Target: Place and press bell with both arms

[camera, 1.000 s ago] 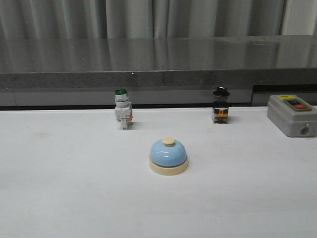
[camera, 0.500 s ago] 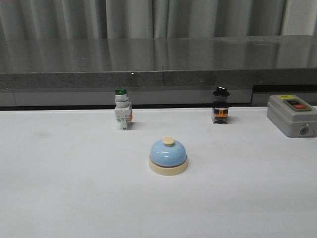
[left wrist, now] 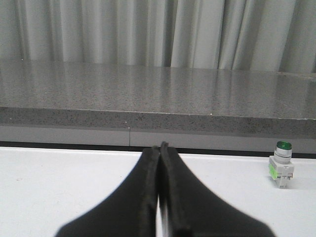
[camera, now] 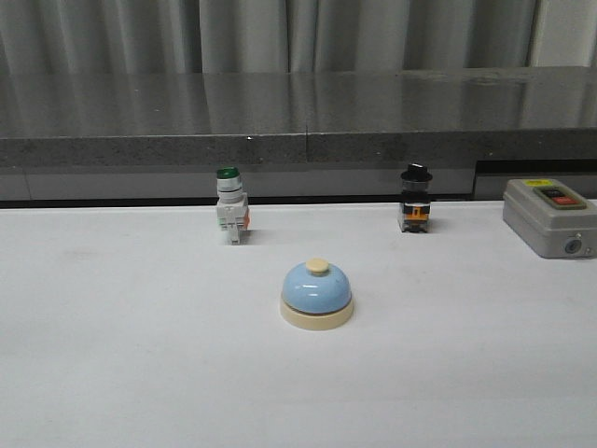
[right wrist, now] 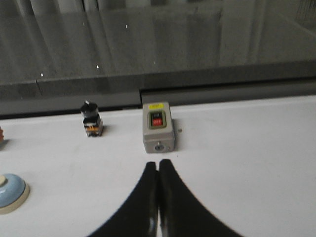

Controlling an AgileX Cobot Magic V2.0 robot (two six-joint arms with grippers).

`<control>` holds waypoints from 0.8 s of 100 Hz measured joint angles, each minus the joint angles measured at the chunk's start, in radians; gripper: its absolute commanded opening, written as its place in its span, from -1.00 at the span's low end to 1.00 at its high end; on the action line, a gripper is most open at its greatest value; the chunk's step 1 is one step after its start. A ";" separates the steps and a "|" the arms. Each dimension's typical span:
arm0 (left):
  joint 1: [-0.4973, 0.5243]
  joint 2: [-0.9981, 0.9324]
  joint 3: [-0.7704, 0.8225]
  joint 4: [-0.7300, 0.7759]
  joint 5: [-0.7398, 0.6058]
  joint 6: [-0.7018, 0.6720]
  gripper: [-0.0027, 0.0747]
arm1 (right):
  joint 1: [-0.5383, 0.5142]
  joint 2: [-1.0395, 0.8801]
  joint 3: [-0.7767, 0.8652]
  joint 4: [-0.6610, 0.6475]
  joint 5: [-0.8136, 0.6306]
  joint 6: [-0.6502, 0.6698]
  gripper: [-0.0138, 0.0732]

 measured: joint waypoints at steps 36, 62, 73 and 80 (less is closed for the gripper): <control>0.000 0.000 0.000 0.000 0.002 0.000 -0.98 | 0.000 -0.010 0.219 -0.062 -0.375 0.000 -0.82; 0.000 0.000 0.000 0.000 0.002 0.000 -0.98 | 0.000 -0.010 0.372 -0.073 -0.474 0.006 -0.82; 0.000 0.000 0.000 0.000 0.002 0.000 -0.98 | 0.000 -0.010 0.382 -0.073 -0.490 0.006 -0.82; 0.000 0.000 0.000 0.000 0.002 0.000 -0.98 | 0.000 -0.010 0.382 -0.073 -0.504 0.006 -0.82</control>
